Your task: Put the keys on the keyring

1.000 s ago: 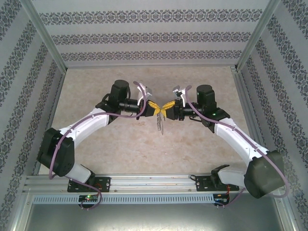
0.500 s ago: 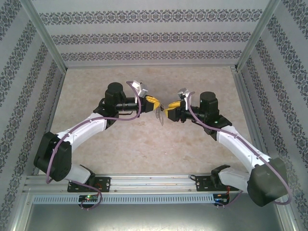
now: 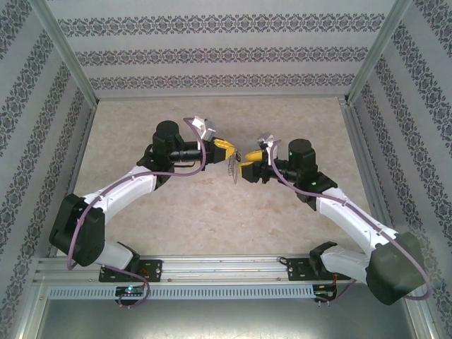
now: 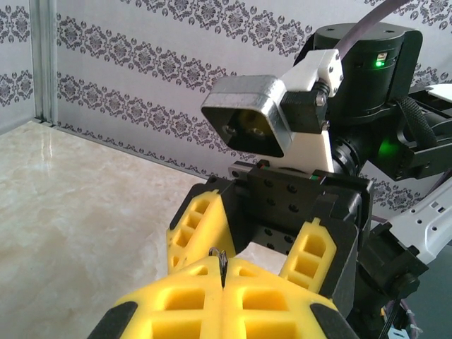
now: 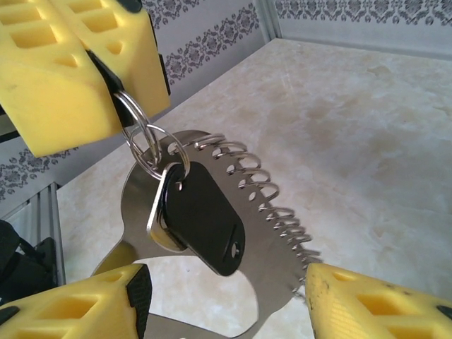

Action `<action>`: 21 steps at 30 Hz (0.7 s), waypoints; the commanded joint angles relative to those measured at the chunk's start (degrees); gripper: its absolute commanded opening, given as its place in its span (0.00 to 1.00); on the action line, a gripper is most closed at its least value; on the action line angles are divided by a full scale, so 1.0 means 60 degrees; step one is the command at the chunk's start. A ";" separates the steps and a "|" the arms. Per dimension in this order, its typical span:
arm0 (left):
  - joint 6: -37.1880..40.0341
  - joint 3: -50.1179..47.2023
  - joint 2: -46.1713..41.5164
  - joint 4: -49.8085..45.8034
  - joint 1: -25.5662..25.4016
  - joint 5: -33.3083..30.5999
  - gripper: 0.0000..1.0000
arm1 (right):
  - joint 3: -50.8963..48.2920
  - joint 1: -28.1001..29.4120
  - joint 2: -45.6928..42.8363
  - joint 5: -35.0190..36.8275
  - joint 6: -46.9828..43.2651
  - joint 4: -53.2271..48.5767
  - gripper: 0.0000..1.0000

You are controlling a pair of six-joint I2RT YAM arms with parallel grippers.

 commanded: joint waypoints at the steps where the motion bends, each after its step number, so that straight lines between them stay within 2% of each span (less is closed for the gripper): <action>1: -0.0172 -0.0019 -0.0247 0.0715 -0.0070 0.0073 0.00 | 0.0546 0.0169 0.0252 0.0196 -0.0109 0.0330 0.60; 4: -0.0235 -0.0048 -0.0218 0.0807 -0.0067 0.0074 0.00 | 0.0761 0.0258 0.0470 0.0338 -0.0220 0.0247 0.58; 7: -0.0410 -0.0127 -0.0189 0.1083 -0.0069 0.0089 0.00 | 0.0839 0.0315 0.0577 0.0415 -0.0341 0.0179 0.50; 11: -0.0565 -0.0209 -0.0147 0.1282 -0.0077 0.0097 0.00 | 0.0754 0.0317 0.0540 0.0391 -0.0393 0.0113 0.32; 21: -0.0762 -0.0268 -0.0104 0.1759 -0.0072 -0.0022 0.00 | 0.0533 0.0359 0.0408 0.0328 -0.0547 -0.0140 0.02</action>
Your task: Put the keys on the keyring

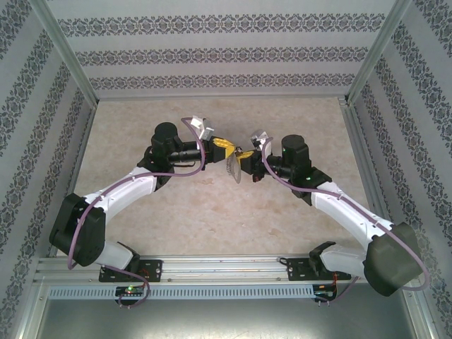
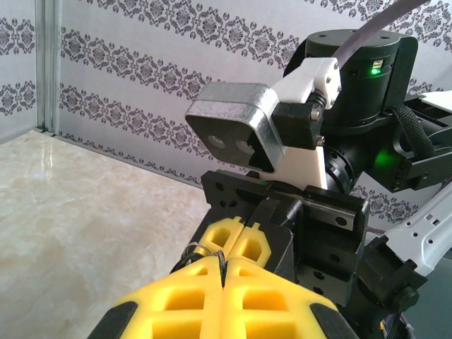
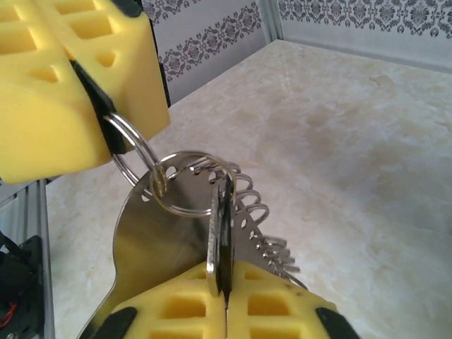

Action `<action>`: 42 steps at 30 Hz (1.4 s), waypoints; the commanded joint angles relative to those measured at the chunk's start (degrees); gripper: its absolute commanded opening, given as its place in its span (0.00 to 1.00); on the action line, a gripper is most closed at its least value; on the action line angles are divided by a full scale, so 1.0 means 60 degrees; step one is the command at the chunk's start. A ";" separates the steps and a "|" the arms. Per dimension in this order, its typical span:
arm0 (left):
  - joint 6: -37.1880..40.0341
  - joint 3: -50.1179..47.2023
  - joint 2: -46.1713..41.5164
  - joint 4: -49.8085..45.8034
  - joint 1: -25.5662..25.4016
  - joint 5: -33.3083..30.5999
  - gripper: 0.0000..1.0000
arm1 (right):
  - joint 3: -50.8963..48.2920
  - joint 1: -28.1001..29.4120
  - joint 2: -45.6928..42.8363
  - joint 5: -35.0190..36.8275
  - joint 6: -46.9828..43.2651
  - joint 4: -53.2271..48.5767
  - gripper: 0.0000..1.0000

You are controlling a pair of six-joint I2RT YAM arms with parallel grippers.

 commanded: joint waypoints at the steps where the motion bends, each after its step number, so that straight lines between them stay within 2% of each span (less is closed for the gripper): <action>1: -0.0218 -0.0045 -0.0111 0.0970 -0.0068 0.0082 0.00 | -0.0055 0.0044 -0.0121 -0.0071 -0.0112 -0.0072 0.00; 26: -0.0313 -0.0038 -0.0005 0.1185 -0.0075 -0.0003 0.00 | 0.0216 0.0311 0.0191 -0.0921 -0.0478 -0.0826 0.00; 28: -0.0311 -0.0060 -0.0009 0.1192 -0.0068 -0.0003 0.00 | 0.0163 0.0270 0.0084 -0.0794 -0.0406 -0.0780 0.21; 30: -0.0319 -0.0061 0.0016 0.1213 -0.0067 -0.0006 0.00 | 0.0052 0.0147 -0.0086 -0.0727 -0.0306 -0.0688 0.34; 42: -0.0667 -0.0396 0.0147 0.2089 -0.0069 -0.0174 0.00 | -0.0984 -0.1240 -0.1968 -0.0820 0.0960 0.0339 0.41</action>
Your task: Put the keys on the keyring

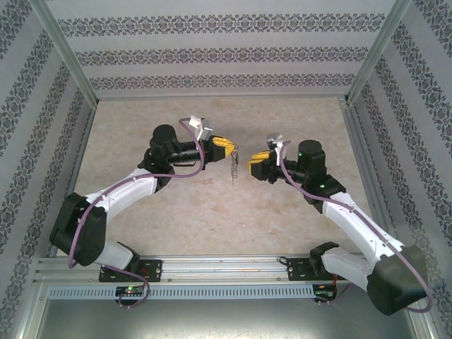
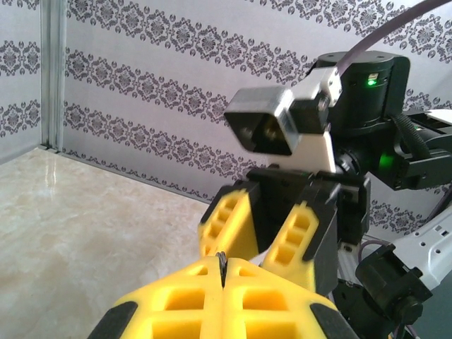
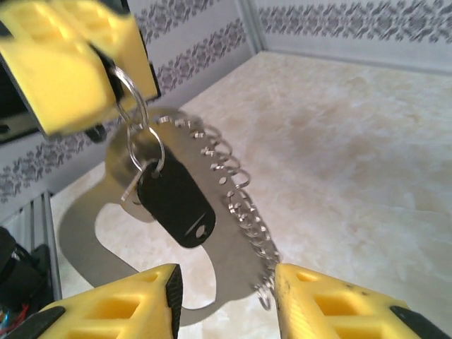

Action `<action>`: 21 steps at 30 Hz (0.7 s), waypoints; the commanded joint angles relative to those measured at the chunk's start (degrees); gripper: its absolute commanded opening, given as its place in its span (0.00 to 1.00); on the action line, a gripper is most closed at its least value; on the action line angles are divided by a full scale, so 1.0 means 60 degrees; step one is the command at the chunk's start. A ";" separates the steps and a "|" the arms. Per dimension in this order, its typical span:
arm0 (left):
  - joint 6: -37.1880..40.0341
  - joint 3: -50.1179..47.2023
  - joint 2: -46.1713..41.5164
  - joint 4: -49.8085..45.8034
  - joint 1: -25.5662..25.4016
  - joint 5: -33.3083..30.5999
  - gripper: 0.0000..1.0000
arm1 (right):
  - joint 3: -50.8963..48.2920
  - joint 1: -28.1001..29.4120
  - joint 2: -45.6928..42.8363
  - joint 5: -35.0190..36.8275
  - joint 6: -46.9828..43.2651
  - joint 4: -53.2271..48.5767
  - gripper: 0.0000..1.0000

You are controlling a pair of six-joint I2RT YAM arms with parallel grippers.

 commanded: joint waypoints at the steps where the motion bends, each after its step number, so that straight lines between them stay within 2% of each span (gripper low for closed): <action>1: -0.0440 -0.0119 0.0147 0.1226 -0.0082 -0.0085 0.00 | -0.0125 -0.0109 -0.0441 -0.0076 0.0695 0.0858 0.41; 5: -0.1131 -0.0309 0.0455 0.2336 -0.0077 -0.0198 0.00 | -0.0077 -0.0132 -0.0463 0.0025 0.1441 0.1826 0.43; 9: -0.1689 -0.0396 0.0729 0.3102 -0.0068 -0.0187 0.00 | 0.0247 -0.0137 0.0062 -0.0585 0.1973 0.2553 0.43; 21: -0.2126 -0.0332 0.0945 0.3610 -0.0073 -0.0060 0.00 | 0.0831 -0.0120 0.1502 -0.1866 0.2706 0.3920 0.37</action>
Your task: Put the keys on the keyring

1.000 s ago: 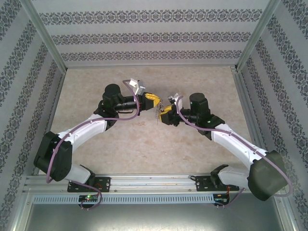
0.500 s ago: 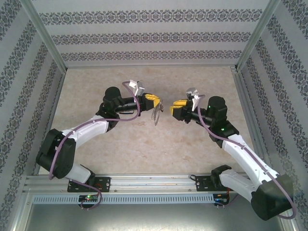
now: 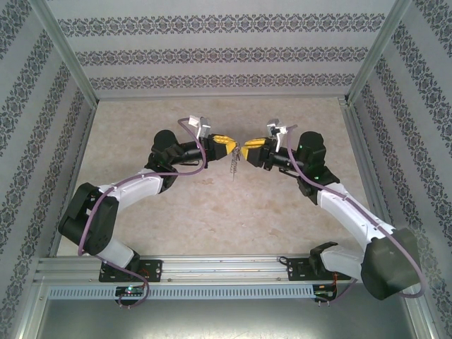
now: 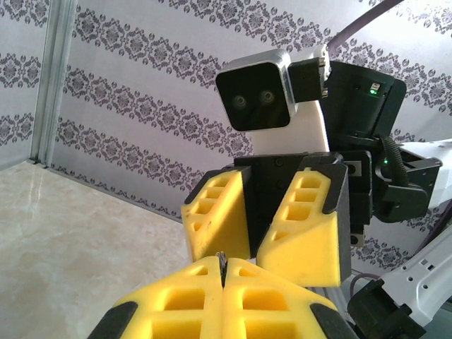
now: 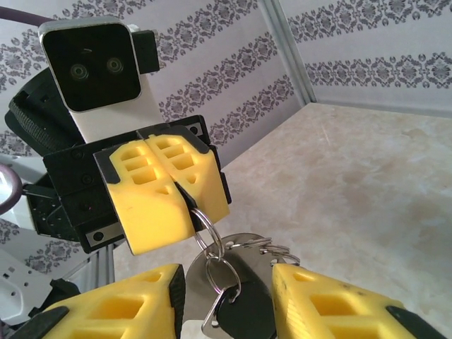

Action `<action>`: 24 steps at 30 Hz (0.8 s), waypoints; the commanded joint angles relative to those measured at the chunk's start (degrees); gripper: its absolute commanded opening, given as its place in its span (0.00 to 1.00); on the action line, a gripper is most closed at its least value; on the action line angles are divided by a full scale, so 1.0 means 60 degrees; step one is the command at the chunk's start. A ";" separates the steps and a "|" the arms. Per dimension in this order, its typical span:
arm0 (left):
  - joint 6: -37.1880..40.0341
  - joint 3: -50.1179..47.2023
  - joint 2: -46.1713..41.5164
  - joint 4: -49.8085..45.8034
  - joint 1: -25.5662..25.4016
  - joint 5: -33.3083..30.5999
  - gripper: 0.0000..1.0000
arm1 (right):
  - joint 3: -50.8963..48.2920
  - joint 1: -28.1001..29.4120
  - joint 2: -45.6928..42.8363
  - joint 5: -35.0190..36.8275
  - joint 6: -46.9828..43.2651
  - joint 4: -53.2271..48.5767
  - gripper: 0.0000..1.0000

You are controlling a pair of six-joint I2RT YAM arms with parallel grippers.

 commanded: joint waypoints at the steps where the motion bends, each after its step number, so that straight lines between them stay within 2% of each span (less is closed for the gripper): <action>1: -0.0257 0.0018 0.0078 0.0894 -0.0072 0.0138 0.00 | 0.0346 -0.0072 0.0098 -0.0637 0.0342 0.0875 0.37; 21: -0.0453 0.0198 0.0191 0.0989 -0.0065 0.0212 0.00 | 0.0621 0.0098 0.0789 -0.0908 0.0478 0.1248 0.35; 24: -0.0455 0.0222 0.0193 0.0974 -0.0068 0.0218 0.00 | 0.0592 0.0117 0.0842 -0.0923 0.0496 0.1296 0.32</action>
